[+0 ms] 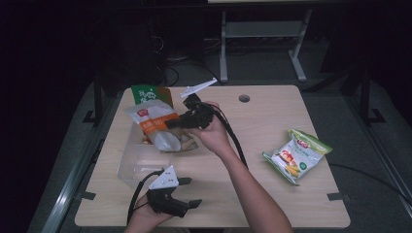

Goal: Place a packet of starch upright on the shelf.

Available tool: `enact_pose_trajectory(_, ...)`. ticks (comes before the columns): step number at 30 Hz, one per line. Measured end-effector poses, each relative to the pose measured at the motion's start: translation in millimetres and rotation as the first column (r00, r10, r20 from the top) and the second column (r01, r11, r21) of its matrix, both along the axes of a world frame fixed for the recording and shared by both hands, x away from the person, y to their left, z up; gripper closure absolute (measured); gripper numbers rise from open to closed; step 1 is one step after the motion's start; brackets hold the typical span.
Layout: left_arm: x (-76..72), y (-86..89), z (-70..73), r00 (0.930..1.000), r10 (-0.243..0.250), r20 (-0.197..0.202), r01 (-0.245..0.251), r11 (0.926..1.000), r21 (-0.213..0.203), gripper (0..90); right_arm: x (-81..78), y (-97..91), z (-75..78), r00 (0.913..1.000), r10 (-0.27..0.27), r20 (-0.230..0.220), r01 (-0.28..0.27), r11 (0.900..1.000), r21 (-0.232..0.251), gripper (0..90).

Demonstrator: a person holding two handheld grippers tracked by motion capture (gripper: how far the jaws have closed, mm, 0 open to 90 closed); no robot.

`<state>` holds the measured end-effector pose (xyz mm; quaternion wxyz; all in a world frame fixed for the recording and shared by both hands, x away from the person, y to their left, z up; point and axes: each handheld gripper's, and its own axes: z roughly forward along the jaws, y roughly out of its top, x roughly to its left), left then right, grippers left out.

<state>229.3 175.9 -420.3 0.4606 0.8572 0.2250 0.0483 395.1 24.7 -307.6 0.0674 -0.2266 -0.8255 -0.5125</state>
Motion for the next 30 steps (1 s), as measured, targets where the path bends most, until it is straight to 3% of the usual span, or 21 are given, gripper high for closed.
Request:
enact_pose_trajectory(7, -3.3, 5.0, -1.5, 1.0, 0.008, -0.006, -0.008, 1.0, -0.004, 22.1, 4.6, 33.9, -6.2, 0.9995, 0.03, -0.012, -0.03, 0.9995, -0.007, 90.0)
enact_pose_trajectory(16, -7.1, 9.9, -7.4, 0.9997, 0.016, -0.02, -0.016, 0.9999, -0.003, 22.2, 12.3, 65.7, -26.3, 0.998, 0.034, -0.052, -0.035, 0.9993, -0.014, 90.0)
enact_pose_trajectory(23, -7.5, 11.8, -9.4, 0.9996, 0.018, -0.022, -0.018, 0.9998, -0.007, 22.2, 16.6, 78.1, -46.7, 0.9961, 0.016, -0.087, -0.017, 0.9998, -0.012, 90.0)
enact_pose_trajectory(27, -7.9, 12.5, -9.9, 0.9995, 0.019, -0.025, -0.019, 0.9998, -0.008, 22.2, 16.5, 82.5, -61.5, 0.9954, 0.014, -0.095, -0.018, 0.9992, -0.037, 89.9)
enact_pose_trajectory(30, -7.7, 12.6, -10.2, 0.9995, 0.019, -0.025, -0.019, 0.9998, -0.007, 22.2, 17.4, 79.8, -64.5, 0.9942, 0.017, -0.106, -0.02, 0.9996, -0.02, 89.2)
